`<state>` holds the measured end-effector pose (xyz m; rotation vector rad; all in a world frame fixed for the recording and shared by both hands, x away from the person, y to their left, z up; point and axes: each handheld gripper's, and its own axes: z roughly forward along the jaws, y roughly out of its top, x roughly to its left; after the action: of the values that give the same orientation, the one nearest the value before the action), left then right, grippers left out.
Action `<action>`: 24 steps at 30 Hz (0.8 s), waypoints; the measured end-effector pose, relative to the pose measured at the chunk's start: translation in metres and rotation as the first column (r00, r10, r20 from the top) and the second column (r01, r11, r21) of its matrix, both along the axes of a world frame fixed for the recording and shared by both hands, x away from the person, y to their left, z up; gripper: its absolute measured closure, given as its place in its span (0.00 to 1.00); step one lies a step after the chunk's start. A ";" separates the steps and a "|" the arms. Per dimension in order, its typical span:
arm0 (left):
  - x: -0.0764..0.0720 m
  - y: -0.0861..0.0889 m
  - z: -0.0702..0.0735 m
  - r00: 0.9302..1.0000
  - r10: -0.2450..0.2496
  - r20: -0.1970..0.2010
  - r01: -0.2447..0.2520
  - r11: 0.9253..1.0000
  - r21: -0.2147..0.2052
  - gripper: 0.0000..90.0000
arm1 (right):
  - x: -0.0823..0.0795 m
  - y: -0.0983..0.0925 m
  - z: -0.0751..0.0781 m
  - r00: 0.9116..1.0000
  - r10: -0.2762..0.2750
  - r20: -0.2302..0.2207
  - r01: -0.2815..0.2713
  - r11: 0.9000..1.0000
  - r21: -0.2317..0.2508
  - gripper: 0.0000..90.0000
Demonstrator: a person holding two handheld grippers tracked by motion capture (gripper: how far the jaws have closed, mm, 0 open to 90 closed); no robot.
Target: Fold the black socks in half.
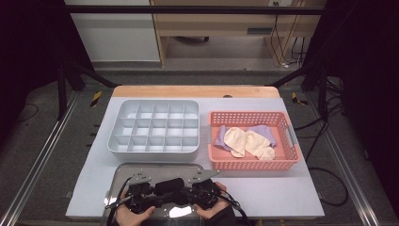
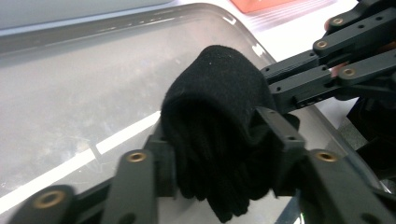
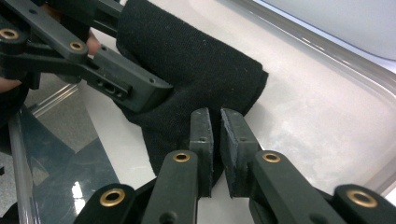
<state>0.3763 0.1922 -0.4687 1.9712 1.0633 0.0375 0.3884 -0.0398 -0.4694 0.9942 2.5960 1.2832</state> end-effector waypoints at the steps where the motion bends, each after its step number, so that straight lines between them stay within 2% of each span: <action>1: -0.001 0.000 0.001 1.000 0.001 0.004 -0.001 1.000 -0.005 0.64 | 0.000 0.000 0.000 1.000 0.001 0.000 -0.001 1.000 -0.001 0.93; 7: -0.005 0.001 0.010 1.000 -0.002 0.027 0.004 0.999 -0.048 0.70 | -0.002 0.001 0.002 1.000 0.005 0.008 -0.005 1.000 0.008 0.91; 13: -0.005 0.006 0.020 0.998 0.007 0.063 -0.003 0.998 -0.067 0.70 | -0.003 -0.001 0.010 0.999 0.008 0.049 -0.011 0.999 0.048 0.88; 19: -0.005 0.010 0.028 0.993 0.016 0.114 -0.012 0.999 -0.029 0.69 | 0.001 -0.017 0.020 0.996 -0.037 0.086 0.030 0.996 0.081 0.83; 24: -0.004 0.016 0.032 0.990 0.035 0.136 -0.033 0.999 -0.018 0.69 | 0.003 -0.040 0.025 0.988 -0.100 0.119 0.092 0.993 0.076 0.80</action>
<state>0.3721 0.2085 -0.4367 1.9073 1.0050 0.1797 0.3916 -0.0800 -0.4442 1.0036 2.3974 1.3743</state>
